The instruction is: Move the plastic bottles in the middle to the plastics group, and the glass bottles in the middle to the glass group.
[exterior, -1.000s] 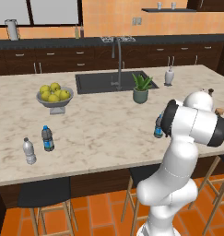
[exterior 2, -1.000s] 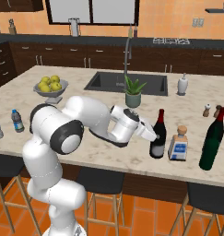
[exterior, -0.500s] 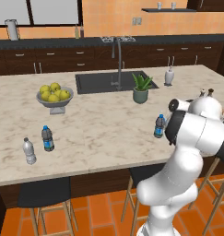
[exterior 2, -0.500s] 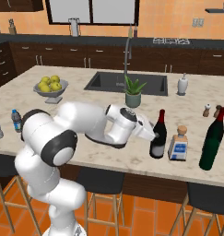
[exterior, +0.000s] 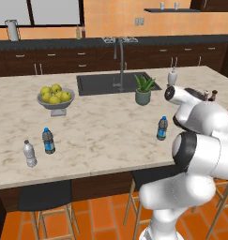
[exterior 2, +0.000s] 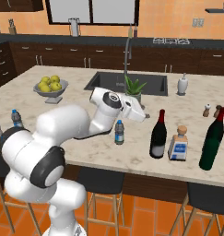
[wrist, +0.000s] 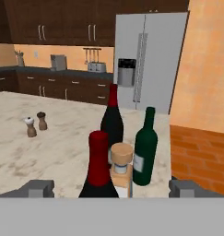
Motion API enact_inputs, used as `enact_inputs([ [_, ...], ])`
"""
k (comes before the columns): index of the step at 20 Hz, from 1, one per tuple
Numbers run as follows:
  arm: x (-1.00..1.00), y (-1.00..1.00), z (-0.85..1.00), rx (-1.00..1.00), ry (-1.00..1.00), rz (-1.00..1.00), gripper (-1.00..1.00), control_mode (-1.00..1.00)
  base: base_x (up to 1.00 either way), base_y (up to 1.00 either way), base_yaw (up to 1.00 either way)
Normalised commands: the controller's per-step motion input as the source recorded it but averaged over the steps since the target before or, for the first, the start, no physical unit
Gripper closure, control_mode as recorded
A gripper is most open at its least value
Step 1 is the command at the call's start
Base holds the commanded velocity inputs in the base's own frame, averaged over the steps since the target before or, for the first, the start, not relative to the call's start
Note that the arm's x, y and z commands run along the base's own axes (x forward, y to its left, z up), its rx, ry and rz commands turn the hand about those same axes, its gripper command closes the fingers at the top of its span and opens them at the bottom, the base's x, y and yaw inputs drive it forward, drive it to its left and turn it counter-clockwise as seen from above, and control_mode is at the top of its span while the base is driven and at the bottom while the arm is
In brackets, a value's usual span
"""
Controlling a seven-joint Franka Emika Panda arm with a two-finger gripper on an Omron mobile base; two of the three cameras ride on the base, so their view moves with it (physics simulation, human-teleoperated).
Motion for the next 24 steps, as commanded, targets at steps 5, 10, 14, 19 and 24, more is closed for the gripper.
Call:
enact_inputs([
  [5, 0.00, 0.48, 0.95, -0.06, 0.26, 0.00, -1.00, -1.00, 0.00, 0.00, 0.00],
  [10, 0.02, 0.43, 0.25, 0.13, 0.22, 0.08, -1.00, -1.00, 0.00, 0.00, 0.00],
  [14, 0.34, 0.33, 0.05, 0.32, 0.14, 0.20, -1.00, -1.00, 0.00, 0.00, 0.00],
  [19, 0.70, 0.04, -0.09, 0.52, 0.18, 0.42, -1.00, -1.00, 0.00, 0.00, 0.00],
  [24, 0.46, 0.02, -0.12, 0.51, 0.24, 0.50, -1.00, -1.00, 0.00, 0.00, 0.00],
])
